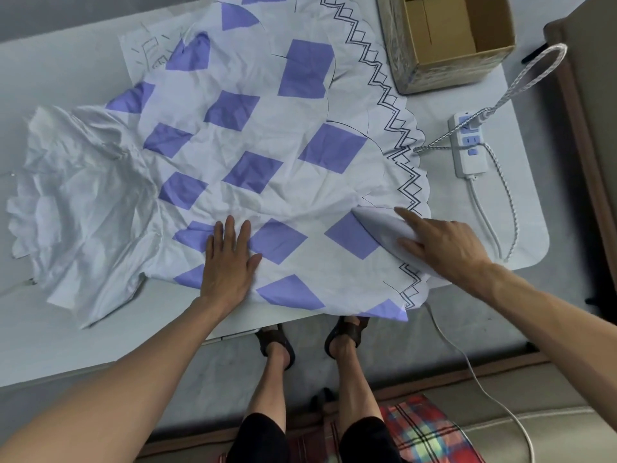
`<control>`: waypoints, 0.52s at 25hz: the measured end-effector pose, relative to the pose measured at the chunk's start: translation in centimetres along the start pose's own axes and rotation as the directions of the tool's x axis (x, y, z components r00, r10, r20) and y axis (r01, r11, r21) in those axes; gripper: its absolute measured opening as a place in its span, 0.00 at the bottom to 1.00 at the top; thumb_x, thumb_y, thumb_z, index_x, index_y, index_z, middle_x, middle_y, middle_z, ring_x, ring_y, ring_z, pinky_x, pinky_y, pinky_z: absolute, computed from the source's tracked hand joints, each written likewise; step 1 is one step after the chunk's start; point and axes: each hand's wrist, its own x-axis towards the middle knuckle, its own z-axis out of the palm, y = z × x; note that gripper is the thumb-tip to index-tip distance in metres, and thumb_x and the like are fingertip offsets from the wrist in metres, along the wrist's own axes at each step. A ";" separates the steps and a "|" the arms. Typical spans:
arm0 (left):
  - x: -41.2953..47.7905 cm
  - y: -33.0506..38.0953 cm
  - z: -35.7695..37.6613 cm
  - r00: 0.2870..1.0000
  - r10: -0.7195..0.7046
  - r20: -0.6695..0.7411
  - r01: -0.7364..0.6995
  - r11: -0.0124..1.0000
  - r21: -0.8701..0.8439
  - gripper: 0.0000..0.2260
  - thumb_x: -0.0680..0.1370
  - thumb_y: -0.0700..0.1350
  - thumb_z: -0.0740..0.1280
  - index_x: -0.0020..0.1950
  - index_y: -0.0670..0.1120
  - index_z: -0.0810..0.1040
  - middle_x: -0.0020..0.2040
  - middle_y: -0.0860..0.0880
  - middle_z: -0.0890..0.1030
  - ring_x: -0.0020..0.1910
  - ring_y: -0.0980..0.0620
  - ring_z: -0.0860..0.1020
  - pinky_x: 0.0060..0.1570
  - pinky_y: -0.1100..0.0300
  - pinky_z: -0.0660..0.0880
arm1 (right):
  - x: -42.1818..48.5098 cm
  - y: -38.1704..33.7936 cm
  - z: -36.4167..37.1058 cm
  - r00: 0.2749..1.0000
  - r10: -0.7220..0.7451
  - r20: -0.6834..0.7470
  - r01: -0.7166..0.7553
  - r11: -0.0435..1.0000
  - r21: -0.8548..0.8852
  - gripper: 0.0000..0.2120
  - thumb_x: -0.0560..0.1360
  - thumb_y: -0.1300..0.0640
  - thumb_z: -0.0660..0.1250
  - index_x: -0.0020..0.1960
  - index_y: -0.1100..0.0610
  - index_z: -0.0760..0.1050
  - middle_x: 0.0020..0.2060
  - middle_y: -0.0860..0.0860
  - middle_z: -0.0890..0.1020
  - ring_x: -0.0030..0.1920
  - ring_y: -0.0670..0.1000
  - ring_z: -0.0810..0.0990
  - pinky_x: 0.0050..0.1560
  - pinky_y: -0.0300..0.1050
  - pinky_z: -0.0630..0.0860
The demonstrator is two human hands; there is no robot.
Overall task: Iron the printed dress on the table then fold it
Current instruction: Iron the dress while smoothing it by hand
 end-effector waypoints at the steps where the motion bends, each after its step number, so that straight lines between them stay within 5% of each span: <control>1: 0.0 -0.2 0.0 0.999 0.002 -0.043 -0.004 0.999 -0.035 0.28 0.83 0.51 0.58 0.80 0.47 0.52 0.80 0.42 0.50 0.78 0.41 0.48 0.75 0.45 0.50 | 0.5 0.0 -1.0 0.996 -0.088 0.005 0.088 0.996 -0.005 0.24 0.78 0.41 0.56 0.73 0.44 0.63 0.48 0.50 0.83 0.45 0.60 0.81 0.37 0.47 0.72; 8: 3.4 -1.3 -0.2 0.988 0.047 -0.145 -0.050 0.999 -0.020 0.22 0.83 0.47 0.57 0.78 0.48 0.60 0.78 0.43 0.58 0.77 0.41 0.56 0.73 0.43 0.55 | 8.7 -9.3 -5.1 0.787 -0.582 0.203 0.610 0.783 -0.118 0.20 0.78 0.45 0.61 0.68 0.46 0.67 0.54 0.48 0.79 0.52 0.55 0.79 0.45 0.47 0.70; 13: 4.0 -2.8 0.1 0.984 0.110 -0.141 -0.125 0.987 -0.103 0.21 0.84 0.44 0.56 0.77 0.48 0.61 0.79 0.45 0.57 0.78 0.42 0.54 0.73 0.43 0.54 | 11.7 -15.0 -3.4 0.713 -0.695 0.096 0.696 0.684 -0.216 0.26 0.74 0.31 0.53 0.45 0.50 0.78 0.34 0.51 0.81 0.36 0.55 0.79 0.35 0.44 0.64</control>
